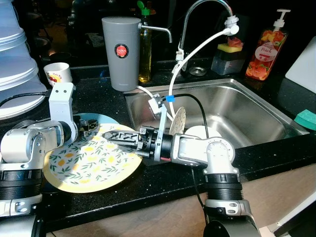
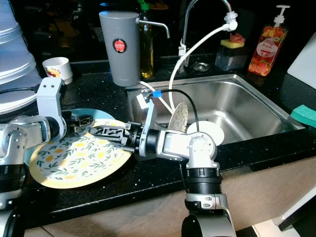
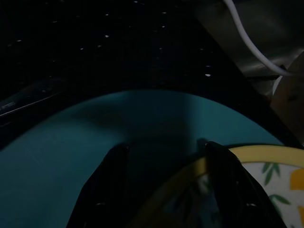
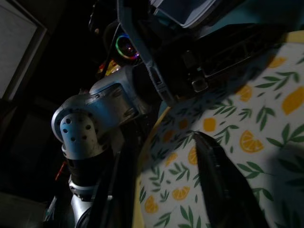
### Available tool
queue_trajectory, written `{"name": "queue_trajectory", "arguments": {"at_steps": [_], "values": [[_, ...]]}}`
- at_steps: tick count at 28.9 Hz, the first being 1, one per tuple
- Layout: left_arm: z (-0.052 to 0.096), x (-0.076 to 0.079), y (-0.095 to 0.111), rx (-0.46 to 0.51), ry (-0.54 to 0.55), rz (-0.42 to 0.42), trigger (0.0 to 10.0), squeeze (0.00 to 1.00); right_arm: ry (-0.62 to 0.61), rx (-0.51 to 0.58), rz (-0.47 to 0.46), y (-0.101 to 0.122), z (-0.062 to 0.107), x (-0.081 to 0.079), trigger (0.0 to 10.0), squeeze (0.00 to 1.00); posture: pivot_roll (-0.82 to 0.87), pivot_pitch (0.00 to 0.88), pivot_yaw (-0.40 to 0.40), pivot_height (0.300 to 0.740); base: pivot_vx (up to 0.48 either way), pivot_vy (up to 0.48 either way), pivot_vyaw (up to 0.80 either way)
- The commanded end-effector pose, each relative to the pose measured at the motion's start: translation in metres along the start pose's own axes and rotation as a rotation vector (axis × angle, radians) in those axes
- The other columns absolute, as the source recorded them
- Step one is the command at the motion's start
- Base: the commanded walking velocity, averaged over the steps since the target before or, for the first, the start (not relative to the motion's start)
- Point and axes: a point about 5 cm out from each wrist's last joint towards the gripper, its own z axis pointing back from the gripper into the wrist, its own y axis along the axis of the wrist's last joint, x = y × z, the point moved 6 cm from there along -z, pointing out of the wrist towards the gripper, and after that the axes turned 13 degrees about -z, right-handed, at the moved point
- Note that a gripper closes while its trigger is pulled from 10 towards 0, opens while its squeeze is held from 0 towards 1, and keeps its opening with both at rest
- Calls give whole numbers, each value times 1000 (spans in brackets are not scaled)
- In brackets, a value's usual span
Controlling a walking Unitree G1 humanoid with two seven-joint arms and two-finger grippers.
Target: Kitchen organization
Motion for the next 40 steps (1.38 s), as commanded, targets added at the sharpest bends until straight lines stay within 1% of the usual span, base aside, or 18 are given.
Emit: {"name": "queue_trajectory", "arguments": {"at_steps": [1,4,16,17,20,22,23,24,25,26,27,30,31,33,34,35,38,40], "values": [[-3,0,-12,-48,1,-1,10000,0,50,-4,-59,-9,-13,-4,0,0,62,52,13,740,0,0,0],[-2,0,-11,-46,3,0,10000,0,69,83,-97,9,-11,-6,0,0,62,52,13,740,0,0,0],[-2,-9,-5,-12,46,15,10000,0,41,188,-112,33,-1,-1,0,0,62,51,11,740,0,0,0],[-2,-14,1,22,72,21,10000,0,29,202,-104,36,0,1,0,0,64,51,10,740,0,0,0],[7,-40,41,257,227,-29,10000,0,-34,260,-39,48,6,9,0,0,64,51,10,740,0,0,0],[21,-53,69,422,302,-15,10000,0,-69,303,17,58,10,11,0,0,64,50,7,740,0,0,0],[21,-53,69,422,302,-15,10000,0,-69,303,17,58,10,11,0,0,64,50,7,740,0,0,0],[29,-58,81,492,330,-11,10000,0,-78,327,39,64,13,10,2078,0,65,49,5,740,0,0,0],[35,-63,89,538,353,-12,10000,0,-86,347,64,70,16,10,6706,0,66,48,4,740,0,0,0],[39,-66,92,545,372,-38,10000,0,-95,363,87,76,20,9,6706,0,66,48,4,740,0,0,0],[40,-68,90,524,376,-75,10000,0,-104,379,117,81,23,8,10000,0,66,46,4,740,0,0,0],[40,-68,84,490,352,-115,10000,0,-117,392,165,88,29,6,10000,0,66,45,4,740,0,0,0],[42,-63,82,521,281,-127,10000,0,-139,392,239,93,36,5,10000,0,66,45,4,740,0,0,0],[44,-61,83,555,260,-144,10000,0,-147,393,267,94,38,5,10000,0,67,42,1,740,0,0,0],[48,-52,85,581,228,-262,10000,0,-165,414,314,99,43,6,10000,0,68,42,-2,740,0,0,0],[48,-52,85,581,228,-262,10000,0,-165,414,314,99,43,6,10000,0,68,42,-2,740,0,0,0],[49,-36,85,582,202,-485,10000,0,-190,481,367,109,54,9,10000,0,70,41,-4,740,0,0,0],[49,-32,84,575,181,-526,10000,0,-195,507,385,114,57,10,10000,0,70,41,-4,740,0,0,0]]}}
